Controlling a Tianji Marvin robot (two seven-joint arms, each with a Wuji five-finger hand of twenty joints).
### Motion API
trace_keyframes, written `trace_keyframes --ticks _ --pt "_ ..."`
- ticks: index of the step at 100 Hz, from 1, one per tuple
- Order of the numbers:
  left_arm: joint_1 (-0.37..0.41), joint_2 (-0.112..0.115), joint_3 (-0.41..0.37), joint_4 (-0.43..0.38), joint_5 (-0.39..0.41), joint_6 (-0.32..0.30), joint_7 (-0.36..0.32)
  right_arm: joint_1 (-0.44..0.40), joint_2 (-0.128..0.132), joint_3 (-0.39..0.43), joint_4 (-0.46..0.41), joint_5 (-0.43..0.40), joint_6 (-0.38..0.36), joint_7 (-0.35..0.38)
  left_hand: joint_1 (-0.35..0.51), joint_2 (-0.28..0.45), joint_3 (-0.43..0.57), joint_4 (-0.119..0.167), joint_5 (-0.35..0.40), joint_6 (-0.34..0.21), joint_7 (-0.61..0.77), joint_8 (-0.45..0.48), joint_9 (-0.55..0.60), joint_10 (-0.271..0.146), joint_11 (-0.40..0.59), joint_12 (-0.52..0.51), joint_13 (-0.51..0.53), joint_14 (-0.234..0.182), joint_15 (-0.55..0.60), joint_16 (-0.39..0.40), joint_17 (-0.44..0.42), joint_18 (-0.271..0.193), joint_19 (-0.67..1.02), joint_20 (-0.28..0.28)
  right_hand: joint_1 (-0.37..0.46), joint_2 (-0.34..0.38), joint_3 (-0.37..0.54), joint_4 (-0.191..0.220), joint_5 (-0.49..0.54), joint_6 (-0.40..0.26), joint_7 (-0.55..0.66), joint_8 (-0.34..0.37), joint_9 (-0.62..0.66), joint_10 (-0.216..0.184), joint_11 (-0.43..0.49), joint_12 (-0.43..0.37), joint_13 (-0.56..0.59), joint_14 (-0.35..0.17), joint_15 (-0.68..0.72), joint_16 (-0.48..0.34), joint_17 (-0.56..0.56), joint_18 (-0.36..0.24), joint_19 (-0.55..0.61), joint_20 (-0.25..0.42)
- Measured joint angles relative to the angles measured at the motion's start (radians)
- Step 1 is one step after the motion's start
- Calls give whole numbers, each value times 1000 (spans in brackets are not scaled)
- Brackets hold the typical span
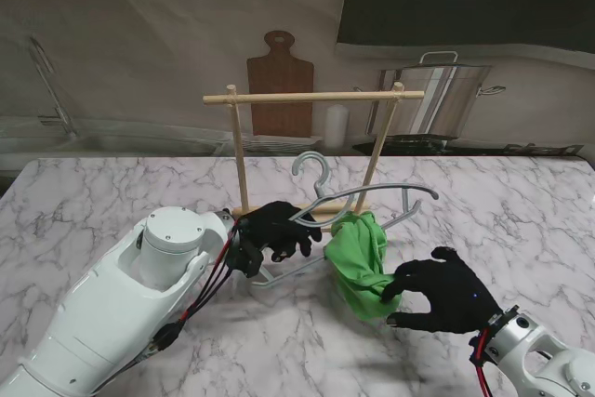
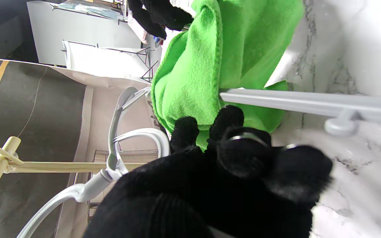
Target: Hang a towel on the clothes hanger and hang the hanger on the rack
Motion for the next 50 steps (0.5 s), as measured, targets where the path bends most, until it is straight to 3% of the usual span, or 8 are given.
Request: trace_keyframes --ticks 4,8,15,19,30,38,50 --pt "0 0 -1 0 0 0 0 -1 -1 3 2 14 -2 -10 0 0 0 0 0 0 0 0 0 0 0 0 0 0 0 0 0 0 0 0 0 0 0 0 16 6 13 0 0 1 8 9 0 0 0 0 0 0 -1 1" --pt "0 0 -1 0 0 2 0 -2 -3 3 7 32 -7 -34 0 0 0 0 0 0 0 0 0 0 0 0 0 0 0 0 0 0 0 0 1 -1 0 0 53 56 32 0 14 2 29 20 4 0 0 0 9 0 -1 2" --pt "0 0 -2 0 0 4 0 2 -10 -5 31 39 -22 -150 0 0 0 0 0 0 0 0 0 0 0 0 0 0 0 0 0 0 0 0 12 -2 1 10 103 127 56 0 30 3 48 35 9 1 0 0 14 1 -1 4" --pt "0 0 -2 0 0 6 0 5 -15 -6 44 45 -35 -187 0 0 0 0 0 0 0 0 0 0 0 0 0 0 0 0 0 0 0 0 12 -2 1 11 104 129 58 0 36 3 54 37 13 1 0 0 14 1 -1 4" --pt "0 0 -2 0 -2 10 -1 6 -28 1 46 124 -61 -139 0 0 0 0 0 0 0 0 0 0 0 0 0 0 0 0 0 0 0 -1 63 -14 1 12 162 137 84 43 36 3 54 37 20 7 0 0 12 12 -2 4" --pt "1 0 -2 0 -2 12 -1 -1 -32 12 35 129 -61 -106 0 0 0 0 0 1 0 0 0 0 0 0 0 0 0 0 0 0 0 -3 63 -14 1 12 157 94 85 56 22 3 54 36 1 10 -17 -7 6 24 -14 4" --pt "3 0 -4 -2 -1 14 -1 -12 -32 25 21 109 -60 -111 0 0 0 0 0 1 0 0 0 0 0 0 0 0 0 0 1 0 0 -3 63 -14 -11 12 -18 45 -33 50 -4 3 38 12 -12 11 -37 -25 2 25 -23 0"
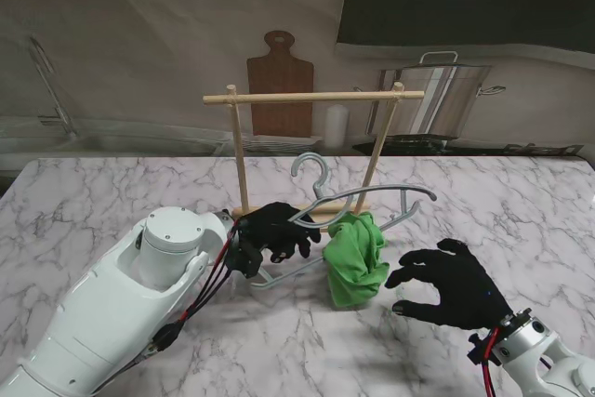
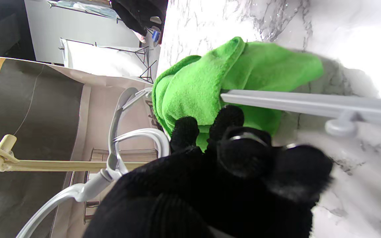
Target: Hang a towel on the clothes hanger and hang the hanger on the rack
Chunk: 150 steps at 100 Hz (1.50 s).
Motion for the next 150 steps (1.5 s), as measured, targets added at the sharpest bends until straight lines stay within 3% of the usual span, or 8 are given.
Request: trace_keyframes --ticks 6,22,48,67,82,99,119,150 --pt "3 1 -3 -4 3 0 -1 -1 0 1 0 -11 1 -35 0 0 0 0 0 0 0 0 0 0 0 0 0 0 0 0 0 0 0 0 0 0 -1 0 -74 14 -37 -24 -4 0 -9 -7 0 1 -10 -5 0 0 -3 -4" --pt "7 13 -4 -20 29 -10 -37 6 -10 10 1 -80 34 -188 0 0 0 0 0 0 0 0 0 0 0 0 0 0 0 0 0 0 0 0 -20 1 -2 0 -137 144 -74 -50 -44 0 -20 -27 0 1 -24 -16 0 0 -6 -5" --pt "-17 75 61 -54 227 -99 -183 59 -17 31 -17 -45 80 -136 0 0 -2 0 8 -5 -2 4 0 -2 0 0 0 0 0 0 0 0 0 0 -20 1 0 0 -157 191 -67 -59 -77 10 -21 -43 -34 12 -48 -37 1 0 -5 -5" --pt "2 98 56 -88 351 -206 -190 120 -10 -3 -1 -80 113 -159 0 0 -4 0 8 -11 -3 10 0 -5 0 11 0 0 0 0 0 0 0 0 -33 -41 49 0 -319 218 -168 -87 -91 7 -21 -92 -37 12 -53 -68 18 -36 13 -5" --pt "47 114 47 -149 507 -293 -178 165 -4 -41 13 -62 136 -127 0 0 -14 0 9 -24 -3 11 0 -13 0 11 0 0 0 0 0 0 0 0 -57 -110 95 0 -298 276 -117 -87 -102 7 3 -97 -38 12 -57 -71 21 -48 27 -6" --pt "63 117 49 -166 496 -304 -144 209 7 -88 18 -78 172 -71 0 0 -15 -1 9 -27 -2 11 0 -14 0 11 0 0 0 0 0 0 0 -1 -58 -174 124 0 -203 306 3 13 -89 9 77 -62 -9 12 -29 -71 59 -61 87 -7" --pt "66 115 48 -175 491 -305 -139 269 16 -163 47 -30 190 -13 0 0 -15 -1 9 -27 -2 11 0 -14 0 11 0 0 0 0 0 0 0 -1 -56 -184 123 0 -114 292 91 144 27 10 181 37 118 11 103 13 112 -62 175 5" --pt "47 110 68 -174 494 -300 -122 327 20 -243 67 -22 216 43 0 0 -15 -1 10 -27 -2 11 0 -14 0 11 0 0 0 0 0 0 0 -1 -30 -183 134 0 -45 268 190 232 99 0 230 100 171 9 189 61 147 -60 232 37"
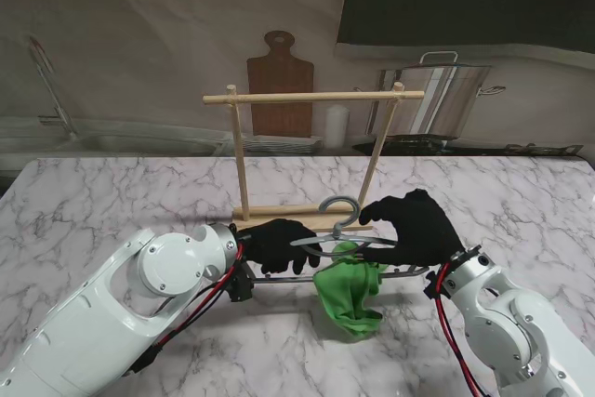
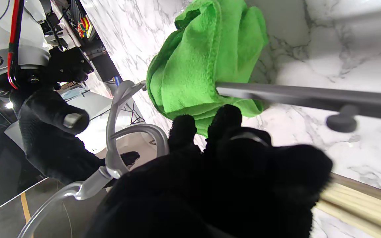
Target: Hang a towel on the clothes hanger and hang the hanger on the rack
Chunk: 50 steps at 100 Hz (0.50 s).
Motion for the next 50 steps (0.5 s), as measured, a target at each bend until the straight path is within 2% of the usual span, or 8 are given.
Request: trace_keyframes --ticks 18,27,37,41,50 --pt "-3 -2 1 2 -1 0 5 15 2 -30 6 2 16 12 0 0 0 0 0 0 0 0 0 0 0 0 0 0 0 0 0 0 0 0 91 2 -10 0 22 -17 73 54 20 -4 29 38 30 -7 38 22 1 10 1 1" --pt "-4 -2 1 2 1 0 4 24 3 -49 12 8 22 16 0 0 0 0 0 0 0 0 0 0 0 0 0 0 0 0 0 0 0 0 92 15 80 -1 47 -39 120 78 46 -15 58 70 45 -9 73 38 2 10 1 1" --pt "-5 -2 1 2 3 3 2 36 3 -67 20 14 27 21 0 0 0 0 0 0 0 0 0 0 0 0 0 0 0 0 0 0 0 0 147 38 103 -76 47 -80 231 44 85 -20 95 107 68 -12 113 58 12 10 2 1" --pt "-5 -2 1 2 3 4 2 40 3 -72 23 14 27 25 0 0 0 0 0 0 0 0 0 0 0 0 0 0 0 0 0 0 0 0 157 57 104 -91 47 -93 267 33 98 -27 114 120 76 -12 125 62 15 10 2 1" --pt "-6 -2 3 2 3 8 2 48 3 -78 28 19 27 38 0 0 0 0 0 0 0 0 0 0 0 0 0 0 0 0 0 0 0 0 210 51 113 -105 47 -122 332 6 122 -28 146 146 95 -20 159 74 22 10 7 1"
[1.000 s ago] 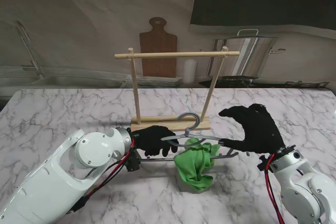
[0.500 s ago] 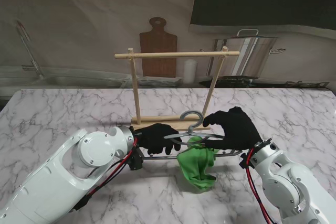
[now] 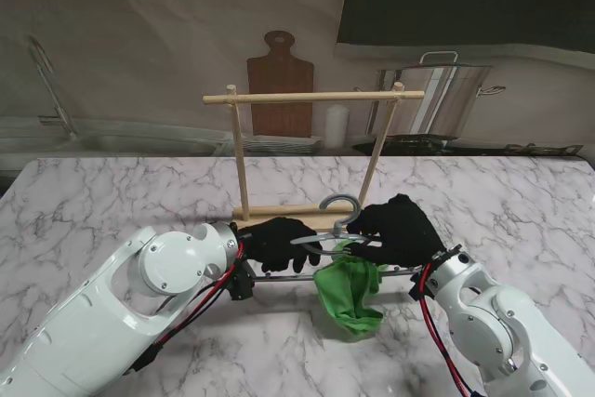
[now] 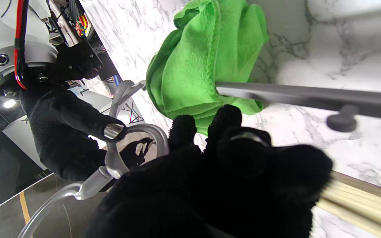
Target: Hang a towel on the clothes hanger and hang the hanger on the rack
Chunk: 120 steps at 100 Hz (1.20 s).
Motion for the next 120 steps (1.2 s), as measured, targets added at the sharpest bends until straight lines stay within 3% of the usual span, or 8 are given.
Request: trace_keyframes --ticks 13,33,51,66,77,88,101,120 --pt "0 0 0 0 -3 3 3 8 1 -8 9 -1 -2 5 0 0 0 0 0 0 0 0 0 0 0 0 0 0 0 0 0 0 0 0 25 0 23 -11 4 -16 37 -11 52 0 60 42 39 -5 72 36 26 0 17 9" --pt "0 -2 0 2 -5 3 10 23 1 -26 32 2 -8 -23 0 0 0 0 0 0 0 0 0 0 0 0 0 0 0 0 0 0 0 0 25 10 62 -12 15 -17 87 -11 150 21 280 164 147 -22 294 93 111 0 99 29" --pt "1 -7 0 4 0 0 29 30 -4 -30 53 13 -42 -64 0 0 -7 0 0 -8 0 -3 0 -6 -11 -3 -19 7 -32 -1 -30 4 0 -1 68 -30 144 -24 64 12 111 -21 253 17 362 182 250 -21 443 109 196 0 171 39" --pt "7 -14 1 12 14 -17 76 28 -6 -27 53 38 -47 -58 14 -3 -41 -21 0 -22 -40 -90 -46 -20 -108 -25 -190 89 -197 -2 -226 59 -2 43 97 -59 188 -25 70 61 111 -21 293 22 381 193 301 -5 522 132 267 -3 224 54" --pt "14 -23 -1 22 17 -32 108 26 -10 -26 58 69 -52 -62 27 -12 -179 -41 -33 -15 -121 -188 -120 -22 -189 -52 -328 141 -345 -2 -395 91 -94 106 122 -73 194 -43 111 67 110 -22 323 35 386 193 335 11 589 160 336 -15 273 60" --pt "21 -29 -5 32 15 -41 122 21 -14 -23 62 104 -57 -61 44 13 -329 -41 -60 0 -187 -231 -186 -16 -217 -223 -423 168 -492 -42 -531 106 -247 140 122 -93 194 -43 139 60 70 -3 356 42 386 205 350 23 666 209 399 -23 302 60" --pt "25 -32 -5 41 15 -54 139 18 -15 -21 62 103 -55 -61 57 21 -399 -41 -95 11 -237 -262 -268 -13 -315 -346 -526 178 -677 -139 -676 111 -464 136 122 -94 194 -43 149 60 57 8 379 42 386 216 367 25 696 223 429 -25 307 60" --pt "40 -41 -11 57 56 -115 199 16 -20 -22 62 111 -49 -83 -26 55 -422 -41 -106 31 -434 -351 -432 -15 -474 -514 -694 178 -924 -366 -854 101 -789 23 122 -94 216 -44 149 73 56 21 389 42 386 222 373 25 711 249 454 -25 307 60"
